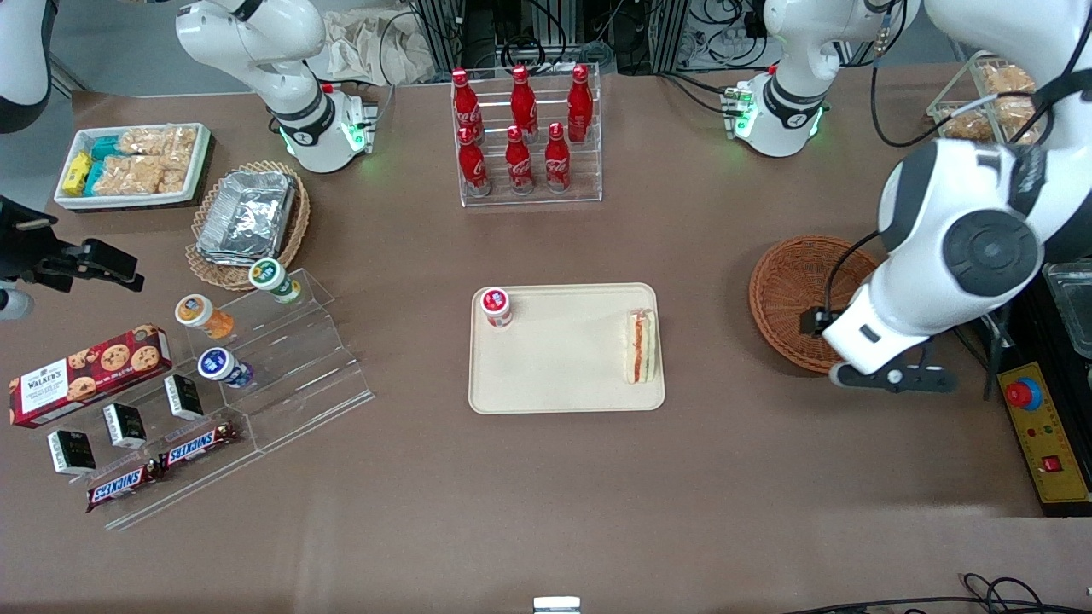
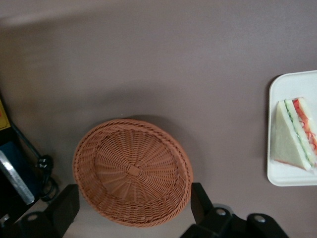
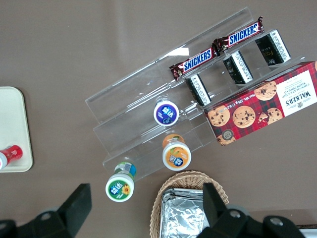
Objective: Place sandwich from basket to tray
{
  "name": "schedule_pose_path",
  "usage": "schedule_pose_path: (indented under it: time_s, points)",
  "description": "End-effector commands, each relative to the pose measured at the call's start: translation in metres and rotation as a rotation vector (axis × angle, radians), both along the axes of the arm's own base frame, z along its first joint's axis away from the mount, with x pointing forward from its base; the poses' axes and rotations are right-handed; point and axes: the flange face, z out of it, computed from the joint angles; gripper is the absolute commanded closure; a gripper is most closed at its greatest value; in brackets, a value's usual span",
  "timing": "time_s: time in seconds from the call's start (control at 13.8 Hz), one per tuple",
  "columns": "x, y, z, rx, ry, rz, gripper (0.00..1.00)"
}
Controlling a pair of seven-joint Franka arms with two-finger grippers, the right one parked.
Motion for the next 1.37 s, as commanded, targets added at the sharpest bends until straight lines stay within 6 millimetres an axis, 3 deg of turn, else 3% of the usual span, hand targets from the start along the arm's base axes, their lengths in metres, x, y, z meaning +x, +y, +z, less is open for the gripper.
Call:
schedule_pose_path:
  time_s: [0.0,0.43,0.51,0.65,1.3]
  points:
    - [-0.025,0.037,0.029,-0.047,-0.009,-0.031,0.0]
    - [-0.052,0.126,0.081,-0.144,-0.063,-0.03,0.0]
    - [-0.056,0.132,0.088,-0.153,-0.075,-0.022,0.0]
    - [-0.058,0.134,0.095,-0.159,-0.088,-0.021,0.0]
    - [-0.056,0.133,0.093,-0.159,-0.087,-0.017,0.0]
